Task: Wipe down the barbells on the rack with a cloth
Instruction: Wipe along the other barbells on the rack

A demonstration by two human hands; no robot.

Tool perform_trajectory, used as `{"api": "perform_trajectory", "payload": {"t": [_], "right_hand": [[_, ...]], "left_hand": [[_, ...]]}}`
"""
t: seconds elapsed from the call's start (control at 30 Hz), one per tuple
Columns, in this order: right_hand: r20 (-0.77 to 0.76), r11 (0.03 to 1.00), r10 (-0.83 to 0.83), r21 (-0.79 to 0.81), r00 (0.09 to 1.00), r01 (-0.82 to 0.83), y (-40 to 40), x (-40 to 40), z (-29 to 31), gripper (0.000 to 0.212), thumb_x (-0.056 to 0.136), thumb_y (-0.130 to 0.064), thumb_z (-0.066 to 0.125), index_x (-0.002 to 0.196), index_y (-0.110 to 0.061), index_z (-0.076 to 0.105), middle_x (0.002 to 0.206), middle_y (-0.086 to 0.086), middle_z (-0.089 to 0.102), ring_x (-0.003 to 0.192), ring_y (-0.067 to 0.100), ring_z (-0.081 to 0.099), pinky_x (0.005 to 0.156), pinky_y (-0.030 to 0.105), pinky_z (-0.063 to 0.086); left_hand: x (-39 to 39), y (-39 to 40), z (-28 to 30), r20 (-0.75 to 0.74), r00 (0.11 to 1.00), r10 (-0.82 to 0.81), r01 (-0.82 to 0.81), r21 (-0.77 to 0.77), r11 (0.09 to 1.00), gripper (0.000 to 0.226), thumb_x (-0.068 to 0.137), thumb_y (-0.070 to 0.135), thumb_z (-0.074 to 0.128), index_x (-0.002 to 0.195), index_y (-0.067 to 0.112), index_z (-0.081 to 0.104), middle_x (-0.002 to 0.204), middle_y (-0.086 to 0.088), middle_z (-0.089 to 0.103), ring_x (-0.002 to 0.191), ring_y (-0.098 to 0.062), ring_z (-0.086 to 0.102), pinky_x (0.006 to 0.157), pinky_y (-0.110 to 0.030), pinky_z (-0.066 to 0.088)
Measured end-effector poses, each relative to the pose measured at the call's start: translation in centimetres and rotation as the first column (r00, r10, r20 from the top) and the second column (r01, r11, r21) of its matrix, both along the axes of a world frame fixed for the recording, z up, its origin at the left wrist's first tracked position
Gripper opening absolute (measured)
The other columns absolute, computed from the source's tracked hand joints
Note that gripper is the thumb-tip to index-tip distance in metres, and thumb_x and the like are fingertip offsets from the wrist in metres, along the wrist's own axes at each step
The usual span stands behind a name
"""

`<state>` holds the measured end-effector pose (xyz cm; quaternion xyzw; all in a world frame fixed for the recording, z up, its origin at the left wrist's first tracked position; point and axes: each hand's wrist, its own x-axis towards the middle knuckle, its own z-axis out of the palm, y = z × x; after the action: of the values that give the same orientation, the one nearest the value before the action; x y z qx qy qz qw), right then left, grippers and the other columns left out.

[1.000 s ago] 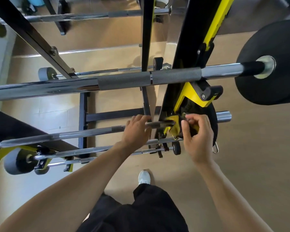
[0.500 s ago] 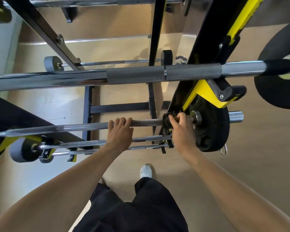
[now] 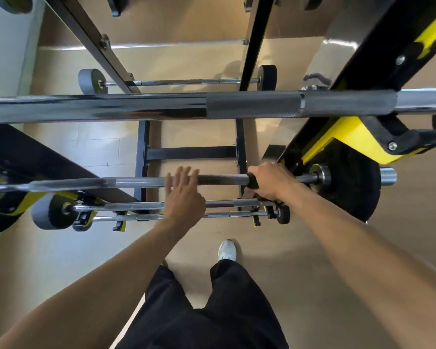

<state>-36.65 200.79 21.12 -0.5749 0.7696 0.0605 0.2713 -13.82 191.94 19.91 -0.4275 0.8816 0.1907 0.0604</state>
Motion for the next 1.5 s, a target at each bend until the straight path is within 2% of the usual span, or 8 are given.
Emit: {"api": "perform_trajectory", "payload": {"t": [0.1,0.6,0.77,0.93,1.1,1.17,1.4,1.5], "right_hand": [[-0.007,0.999,0.001,0.051,1.000,-0.001,-1.1,0.5,0.2,0.027,0.083,-0.049,0.072,0.091,-0.028,0.055,0.080,-0.006,0.055,0.081,0.017,0.057,0.073,0.032,0.047],[-0.050,0.996,0.014,0.089,0.999,-0.009,-9.8,10.7,-2.4,0.041,0.079,-0.064,0.068,0.089,-0.024,0.062,0.078,-0.003,0.060,0.074,0.017,0.059,0.072,0.033,0.051],[0.003,0.999,0.041,0.014,0.999,-0.041,-11.8,14.1,-2.3,0.042,0.080,-0.068,0.063,0.086,-0.026,0.060,0.079,-0.005,0.062,0.073,0.016,0.058,0.072,0.032,0.050],[-0.042,0.996,0.061,-0.058,0.997,-0.064,-16.4,21.8,-1.5,0.049,0.079,-0.067,0.065,0.089,-0.020,0.060,0.077,-0.002,0.058,0.072,0.018,0.056,0.067,0.033,0.048],[-0.105,0.999,-0.036,-0.021,0.994,0.034,-19.5,26.1,-1.3,0.037,0.082,-0.052,0.073,0.092,-0.018,0.060,0.074,-0.001,0.053,0.067,0.019,0.051,0.059,0.032,0.035],[-0.108,0.999,-0.033,-0.025,0.994,0.031,-20.9,27.8,-1.3,0.035,0.084,-0.049,0.072,0.096,-0.017,0.063,0.078,0.000,0.054,0.069,0.021,0.051,0.060,0.032,0.035],[-0.102,0.999,-0.036,-0.036,0.994,0.032,-24.0,32.2,-2.0,0.035,0.085,-0.047,0.071,0.103,-0.018,0.064,0.086,0.001,0.061,0.074,0.022,0.054,0.062,0.032,0.040],[-0.092,0.995,-0.067,-0.079,0.994,0.059,-24.6,33.7,-2.3,0.032,0.085,-0.047,0.072,0.101,-0.020,0.064,0.086,0.000,0.063,0.073,0.021,0.056,0.061,0.031,0.040]], "left_hand": [[3.2,-1.4,-0.1,-0.030,0.971,0.239,-0.241,-0.090,0.966,0.067,0.081,0.012,0.058,0.143,0.017,0.033,0.153,-0.009,0.028,0.147,-0.028,0.013,0.122,-0.051,0.004],[8.0,-2.7,-0.8,-0.095,0.992,0.083,-0.080,0.030,0.996,0.080,0.089,0.020,0.059,0.155,0.029,0.015,0.164,0.002,0.011,0.152,-0.017,-0.004,0.121,-0.053,0.003],[10.4,-3.7,-0.8,-0.297,0.947,0.121,-0.113,0.044,0.993,0.068,0.088,0.008,0.059,0.149,0.022,0.034,0.161,0.000,0.025,0.152,-0.015,0.006,0.123,-0.045,0.004],[14.4,-5.1,-0.7,-0.426,0.809,0.405,-0.430,0.040,0.902,0.050,0.080,-0.001,0.065,0.125,0.018,0.055,0.137,-0.001,0.046,0.134,-0.019,0.036,0.114,-0.044,0.031],[19.0,-8.0,0.5,-0.385,0.507,0.771,-0.665,0.394,0.634,0.032,0.089,0.002,0.060,0.116,0.018,0.052,0.113,0.003,0.055,0.102,-0.012,0.052,0.085,-0.024,0.047],[20.7,-9.3,0.4,-0.337,0.447,0.829,-0.685,0.467,0.559,0.028,0.091,0.005,0.058,0.114,0.019,0.051,0.108,0.003,0.057,0.094,-0.010,0.055,0.077,-0.016,0.045],[24.9,-13.8,-0.1,-0.205,0.205,0.957,-0.626,0.724,0.289,0.036,0.090,0.006,0.056,0.125,0.008,0.050,0.110,0.000,0.060,0.103,-0.018,0.057,0.090,-0.032,0.048],[25.8,-15.9,0.4,-0.251,0.145,0.957,-0.501,0.816,0.289,0.031,0.088,0.001,0.055,0.118,0.011,0.049,0.102,-0.004,0.058,0.097,-0.018,0.057,0.091,-0.036,0.049]]}}
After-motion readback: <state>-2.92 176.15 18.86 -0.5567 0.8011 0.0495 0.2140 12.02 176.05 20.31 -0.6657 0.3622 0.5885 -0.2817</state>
